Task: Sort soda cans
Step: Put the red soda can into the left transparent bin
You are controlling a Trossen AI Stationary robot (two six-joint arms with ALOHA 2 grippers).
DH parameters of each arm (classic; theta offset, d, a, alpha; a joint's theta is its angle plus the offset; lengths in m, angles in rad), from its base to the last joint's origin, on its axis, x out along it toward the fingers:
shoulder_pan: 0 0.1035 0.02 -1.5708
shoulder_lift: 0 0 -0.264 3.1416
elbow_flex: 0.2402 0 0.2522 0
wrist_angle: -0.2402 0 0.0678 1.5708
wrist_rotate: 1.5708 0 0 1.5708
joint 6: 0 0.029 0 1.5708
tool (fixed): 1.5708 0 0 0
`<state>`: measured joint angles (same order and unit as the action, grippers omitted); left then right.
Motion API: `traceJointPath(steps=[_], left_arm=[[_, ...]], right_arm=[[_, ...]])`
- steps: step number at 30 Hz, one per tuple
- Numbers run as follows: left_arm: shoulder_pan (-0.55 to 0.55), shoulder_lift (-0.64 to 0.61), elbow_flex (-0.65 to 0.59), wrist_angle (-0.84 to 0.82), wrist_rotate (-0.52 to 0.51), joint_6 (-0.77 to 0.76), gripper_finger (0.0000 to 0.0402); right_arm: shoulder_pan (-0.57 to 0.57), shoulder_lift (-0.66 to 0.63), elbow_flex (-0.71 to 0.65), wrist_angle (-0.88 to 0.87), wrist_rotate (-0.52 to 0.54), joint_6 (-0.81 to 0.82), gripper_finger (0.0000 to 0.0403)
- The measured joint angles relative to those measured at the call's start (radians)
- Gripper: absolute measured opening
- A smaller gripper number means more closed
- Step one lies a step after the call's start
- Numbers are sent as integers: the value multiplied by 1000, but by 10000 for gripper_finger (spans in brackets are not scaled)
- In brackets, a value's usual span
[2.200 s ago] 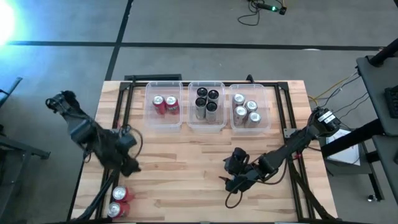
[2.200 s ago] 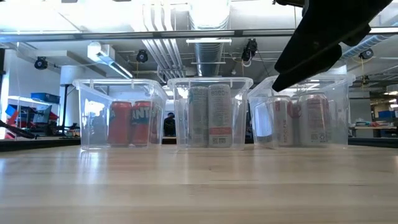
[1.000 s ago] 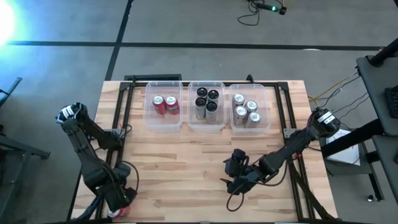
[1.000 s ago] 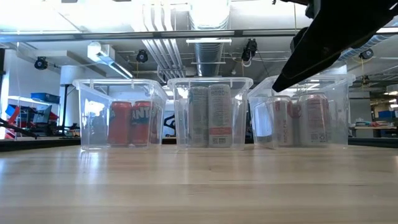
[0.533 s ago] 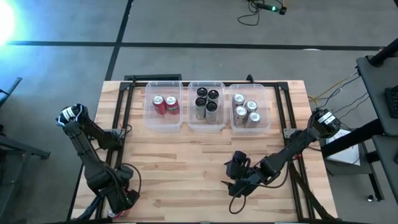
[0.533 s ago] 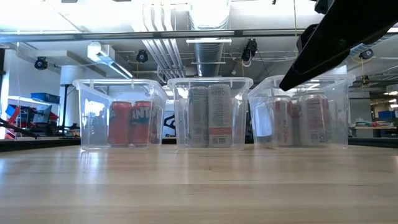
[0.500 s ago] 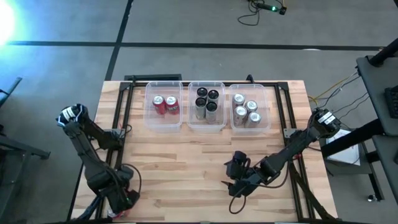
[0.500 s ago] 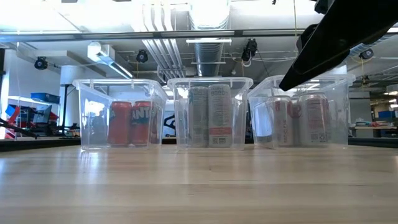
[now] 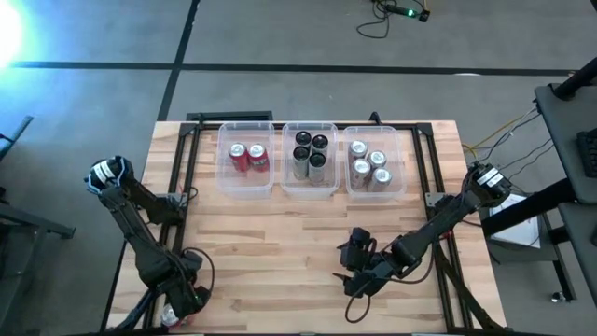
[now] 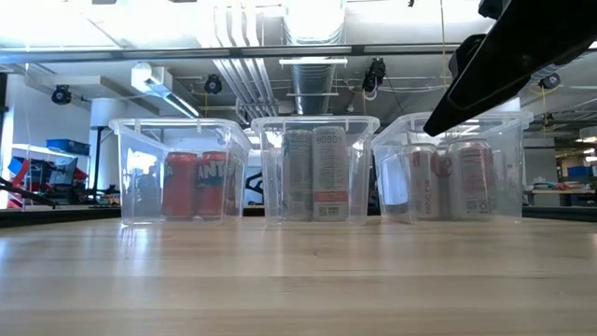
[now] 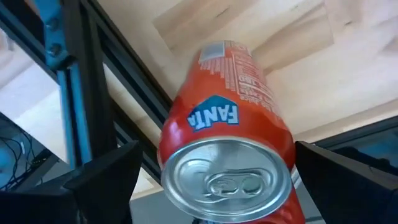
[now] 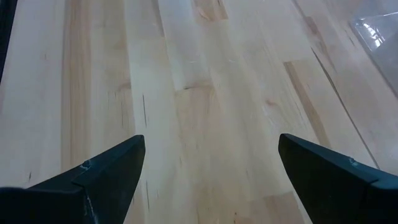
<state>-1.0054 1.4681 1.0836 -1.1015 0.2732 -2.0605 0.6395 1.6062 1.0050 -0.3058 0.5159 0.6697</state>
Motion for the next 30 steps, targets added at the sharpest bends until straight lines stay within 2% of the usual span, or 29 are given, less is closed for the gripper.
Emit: traceJointPath(steps=[9, 22, 30], left_arm=[[0, 30, -26, 59, 28, 35, 384], [0, 85, -26, 81, 53, 91, 306], [2, 64, -25, 66, -38, 91, 288]], right_arm=[[0, 0, -2, -1, 0, 2, 364], [4, 0, -2, -3, 0, 14, 364], [17, 0, -2, -3, 0, 13, 364]])
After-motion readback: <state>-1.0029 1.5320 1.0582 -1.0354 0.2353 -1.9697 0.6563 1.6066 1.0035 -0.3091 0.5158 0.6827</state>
